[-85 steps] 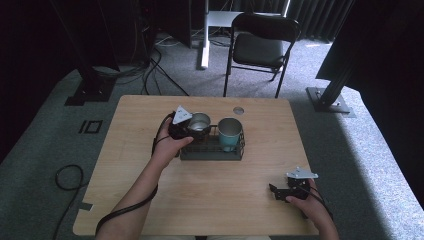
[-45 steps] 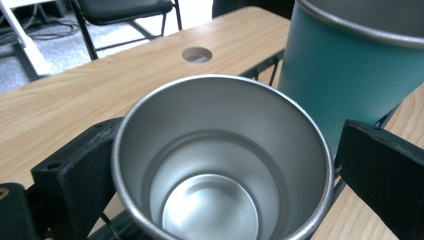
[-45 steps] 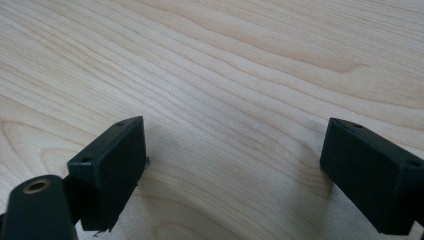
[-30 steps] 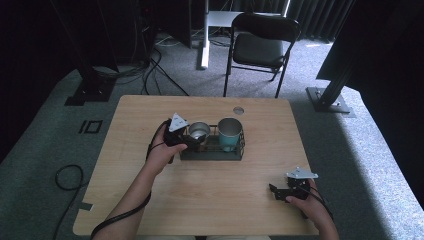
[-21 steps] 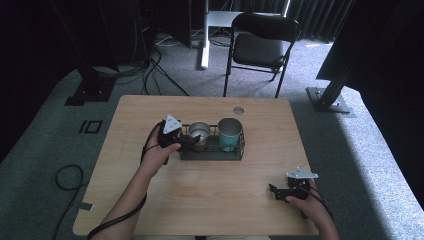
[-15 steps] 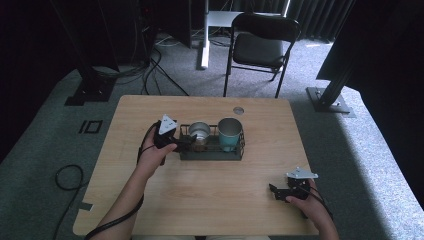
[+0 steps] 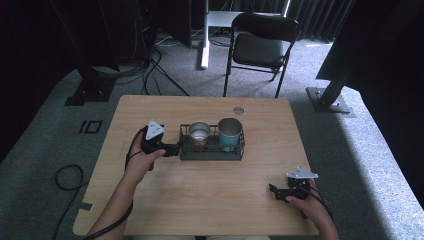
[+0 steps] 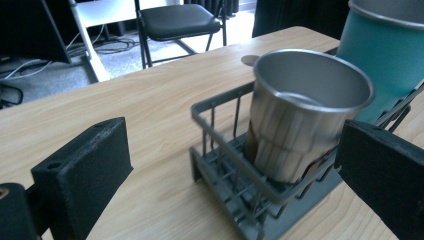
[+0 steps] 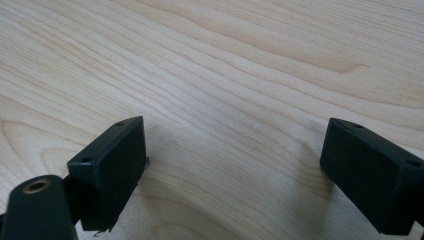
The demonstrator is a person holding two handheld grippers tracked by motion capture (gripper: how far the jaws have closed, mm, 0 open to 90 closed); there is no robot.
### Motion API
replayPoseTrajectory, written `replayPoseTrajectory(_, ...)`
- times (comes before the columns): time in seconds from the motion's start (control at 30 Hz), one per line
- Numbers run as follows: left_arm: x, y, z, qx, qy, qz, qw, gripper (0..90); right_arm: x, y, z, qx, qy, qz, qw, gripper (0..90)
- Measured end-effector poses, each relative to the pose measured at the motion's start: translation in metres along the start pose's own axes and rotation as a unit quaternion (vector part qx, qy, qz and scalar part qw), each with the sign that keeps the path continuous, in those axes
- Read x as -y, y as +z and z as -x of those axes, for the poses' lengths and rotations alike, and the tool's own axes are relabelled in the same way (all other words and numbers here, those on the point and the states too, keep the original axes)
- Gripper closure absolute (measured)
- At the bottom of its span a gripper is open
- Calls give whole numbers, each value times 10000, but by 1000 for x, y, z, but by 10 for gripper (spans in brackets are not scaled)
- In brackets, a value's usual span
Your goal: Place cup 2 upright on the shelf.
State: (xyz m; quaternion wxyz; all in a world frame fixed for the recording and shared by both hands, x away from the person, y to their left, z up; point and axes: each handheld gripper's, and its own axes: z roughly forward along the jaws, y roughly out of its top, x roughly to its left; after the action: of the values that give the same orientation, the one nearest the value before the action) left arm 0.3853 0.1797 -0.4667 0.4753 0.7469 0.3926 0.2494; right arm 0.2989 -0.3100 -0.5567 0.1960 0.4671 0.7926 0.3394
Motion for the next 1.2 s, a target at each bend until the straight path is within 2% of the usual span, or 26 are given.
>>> replayPoseTrajectory(0.23, 10, -8, -7, -109, -63, -43, 9999, 23, 0, 0, 0, 1, -1, 1, 10000, 108)
replayPoseTrajectory(0.33, 19, -17, -14, -196, -120, -78, 9997, 23, 0, 0, 0, 0, 0, 1, 10000, 109)
replayPoseTrajectory(0.43, 20, -18, -15, -203, -132, -89, 9997, 23, 0, 0, 0, 0, -1, 1, 10000, 108)
replayPoseTrajectory(0.47, 24, -24, -19, -277, -207, -112, 9993, 23, 0, 0, 0, 0, 0, 1, 10000, 109)
replayPoseTrajectory(0.83, 38, -36, -26, -396, -289, -167, 9987, 23, 0, 0, 0, 0, 1, 1, 10000, 108)
replayPoseTrajectory(0.87, 46, -42, -29, -459, -324, -218, 9982, 23, 0, 0, 0, -1, 2, 1, 10000, 109)
replayPoseTrajectory(1.03, 56, -49, -33, -502, -337, -273, 9978, 23, 0, 0, 0, -1, 2, 0, 10000, 108)
replayPoseTrajectory(1.2, 67, -60, -39, -606, -452, -305, 9967, 23, 0, 0, 0, 0, -2, 0, 10000, 108)
